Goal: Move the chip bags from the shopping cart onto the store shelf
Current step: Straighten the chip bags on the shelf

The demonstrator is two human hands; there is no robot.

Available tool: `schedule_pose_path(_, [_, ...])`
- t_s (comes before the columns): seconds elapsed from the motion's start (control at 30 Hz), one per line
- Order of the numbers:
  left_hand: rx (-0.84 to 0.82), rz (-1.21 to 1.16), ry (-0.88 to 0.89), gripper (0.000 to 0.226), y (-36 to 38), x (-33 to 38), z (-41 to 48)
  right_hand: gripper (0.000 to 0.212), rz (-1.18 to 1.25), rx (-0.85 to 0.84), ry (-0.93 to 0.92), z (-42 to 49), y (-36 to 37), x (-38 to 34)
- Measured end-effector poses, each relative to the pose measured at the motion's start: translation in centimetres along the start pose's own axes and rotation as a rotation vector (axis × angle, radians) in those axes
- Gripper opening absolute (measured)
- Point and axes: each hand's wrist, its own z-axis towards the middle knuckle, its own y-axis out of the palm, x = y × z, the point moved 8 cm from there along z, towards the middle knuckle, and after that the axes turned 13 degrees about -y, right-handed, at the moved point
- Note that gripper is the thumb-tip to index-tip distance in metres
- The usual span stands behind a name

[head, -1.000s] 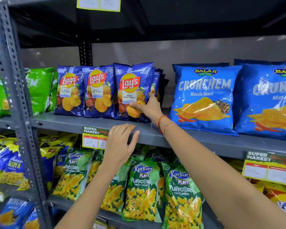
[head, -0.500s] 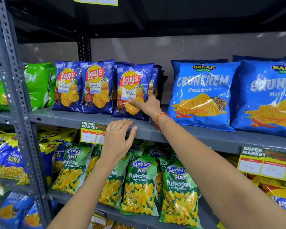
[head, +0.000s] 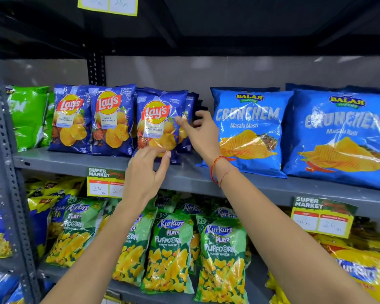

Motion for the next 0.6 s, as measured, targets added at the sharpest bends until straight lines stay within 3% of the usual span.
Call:
schedule_pose_path(0.1, [0.002,-0.164,0.016,0.035,0.6,3.4,2.2,0.056,-0.064,0.155,-0.111,0.6,-5.4,-1.2])
schedule_pose_path(0.2, [-0.047,-0.288,-0.012,0.038,2.8,6.3,4.7,0.055,-0.349,0.345,-0.202,0.0,-11.5,-1.4])
schedule_pose_path(0.33, [-0.223,-0.411,-0.237,0.055,8.3,7.5,7.5,0.068,-0.566,0.454,-0.056,-1.3,-16.6,1.1])
schedule_pose_path(0.47, [-0.359,-0.434,-0.476,0.075,12.9,6.5,8.2,0.087,-0.29,0.309,0.189,-1.4,-16.9,5.7])
schedule_pose_path(0.6, [-0.523,-0.488,-0.643,0.08,16.1,5.7,7.2,0.085,-0.08,0.25,0.349,-1.0,-16.5,8.6])
